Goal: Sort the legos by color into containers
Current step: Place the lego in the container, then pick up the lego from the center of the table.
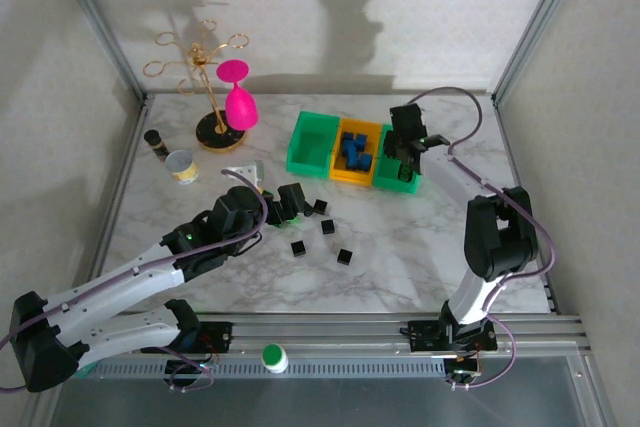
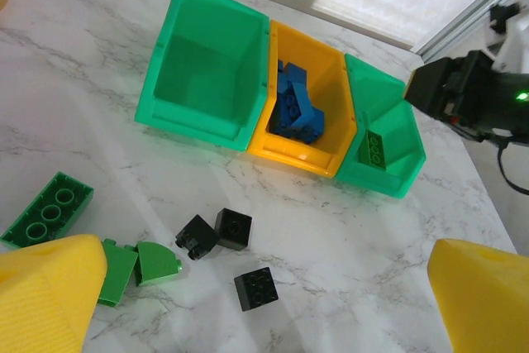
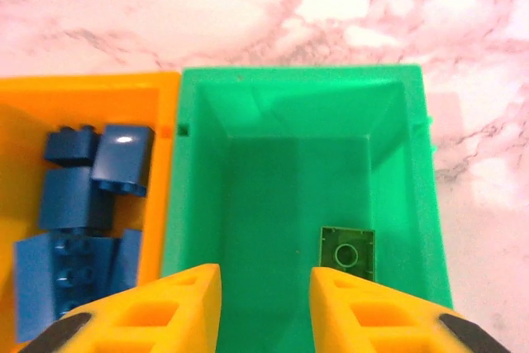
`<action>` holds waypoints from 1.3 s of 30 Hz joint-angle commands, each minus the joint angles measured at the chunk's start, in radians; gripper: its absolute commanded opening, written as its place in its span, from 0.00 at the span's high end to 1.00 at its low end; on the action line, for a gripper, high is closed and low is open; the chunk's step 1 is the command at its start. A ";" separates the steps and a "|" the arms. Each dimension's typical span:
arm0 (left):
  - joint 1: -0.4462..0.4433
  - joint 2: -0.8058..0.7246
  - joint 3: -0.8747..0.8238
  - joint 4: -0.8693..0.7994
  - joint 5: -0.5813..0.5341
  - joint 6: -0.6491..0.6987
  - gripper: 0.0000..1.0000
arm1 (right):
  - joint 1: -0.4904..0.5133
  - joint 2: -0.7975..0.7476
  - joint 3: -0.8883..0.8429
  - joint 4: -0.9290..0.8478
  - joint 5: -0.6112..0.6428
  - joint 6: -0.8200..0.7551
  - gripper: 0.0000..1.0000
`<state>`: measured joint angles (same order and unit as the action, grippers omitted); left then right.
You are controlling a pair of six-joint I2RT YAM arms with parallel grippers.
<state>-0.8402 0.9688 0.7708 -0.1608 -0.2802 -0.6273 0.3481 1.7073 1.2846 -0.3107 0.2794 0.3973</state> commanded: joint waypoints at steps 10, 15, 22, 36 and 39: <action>0.009 -0.139 -0.056 -0.101 -0.076 -0.058 0.00 | 0.305 -0.085 -0.063 0.004 -0.145 -0.056 0.59; 0.009 -0.212 -0.096 -0.161 -0.119 -0.101 0.00 | 0.450 -0.035 -0.064 -0.007 -0.178 -0.077 0.54; 0.009 -0.312 -0.130 -0.216 -0.166 -0.145 0.00 | 0.563 0.047 -0.060 -0.003 -0.192 -0.023 0.51; 0.009 -0.331 -0.149 -0.226 -0.174 -0.164 0.00 | 0.645 0.204 -0.034 0.041 -0.134 0.051 0.45; 0.009 -0.331 -0.148 -0.226 -0.177 -0.163 0.00 | 0.645 0.235 -0.012 0.045 -0.126 0.045 0.45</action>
<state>-0.8402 0.6384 0.6334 -0.3664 -0.4248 -0.7834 0.9890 1.9160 1.2327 -0.2760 0.1230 0.4313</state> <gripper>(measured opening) 0.996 0.548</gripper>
